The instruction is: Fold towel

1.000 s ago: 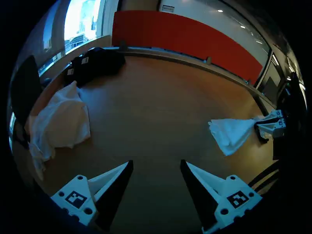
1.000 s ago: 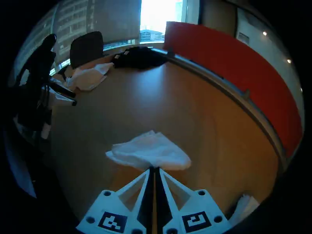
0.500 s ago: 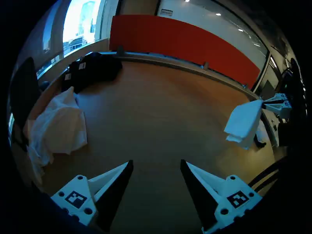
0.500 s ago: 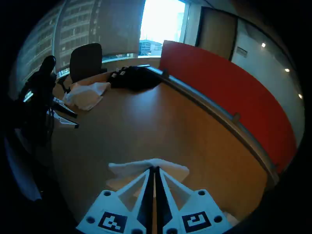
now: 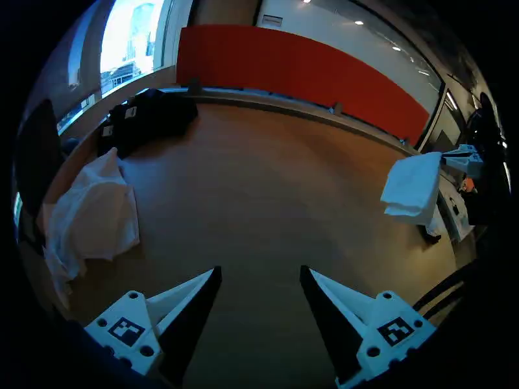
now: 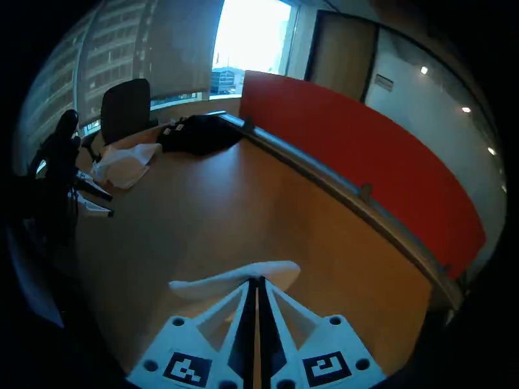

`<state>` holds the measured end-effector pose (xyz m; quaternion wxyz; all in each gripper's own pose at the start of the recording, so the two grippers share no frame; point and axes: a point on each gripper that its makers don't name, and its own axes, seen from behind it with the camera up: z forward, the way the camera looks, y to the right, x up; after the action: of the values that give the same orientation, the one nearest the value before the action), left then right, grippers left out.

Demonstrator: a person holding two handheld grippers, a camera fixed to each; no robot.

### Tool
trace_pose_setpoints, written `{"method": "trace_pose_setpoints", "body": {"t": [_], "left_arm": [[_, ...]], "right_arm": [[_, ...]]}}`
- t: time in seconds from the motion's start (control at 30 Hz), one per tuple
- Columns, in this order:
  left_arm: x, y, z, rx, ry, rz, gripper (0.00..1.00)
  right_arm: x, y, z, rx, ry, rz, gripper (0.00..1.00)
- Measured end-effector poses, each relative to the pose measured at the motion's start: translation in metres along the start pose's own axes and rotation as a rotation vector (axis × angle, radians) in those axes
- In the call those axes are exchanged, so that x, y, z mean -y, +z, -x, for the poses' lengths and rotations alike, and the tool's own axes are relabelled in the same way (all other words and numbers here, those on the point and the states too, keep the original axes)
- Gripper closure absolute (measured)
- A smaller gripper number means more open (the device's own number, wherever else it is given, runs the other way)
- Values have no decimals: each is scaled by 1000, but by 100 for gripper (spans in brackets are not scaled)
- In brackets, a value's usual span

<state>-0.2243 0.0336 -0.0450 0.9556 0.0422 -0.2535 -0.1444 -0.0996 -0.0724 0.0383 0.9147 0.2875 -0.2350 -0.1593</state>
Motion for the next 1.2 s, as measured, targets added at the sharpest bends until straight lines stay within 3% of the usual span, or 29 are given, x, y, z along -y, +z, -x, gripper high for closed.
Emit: {"method": "trace_pose_setpoints", "body": {"t": [0.37,0.57,1.2], "left_arm": [[5,-2,1,6,-7,-7,11],[1,2,1,14,-3,-7,11],[-5,4,-2,31,17,-18,11]], "right_arm": [[-75,-28,22,28,53,91,83],[-113,-40,41,64,64,141,84],[-191,-48,85,133,116,220,86]]}}
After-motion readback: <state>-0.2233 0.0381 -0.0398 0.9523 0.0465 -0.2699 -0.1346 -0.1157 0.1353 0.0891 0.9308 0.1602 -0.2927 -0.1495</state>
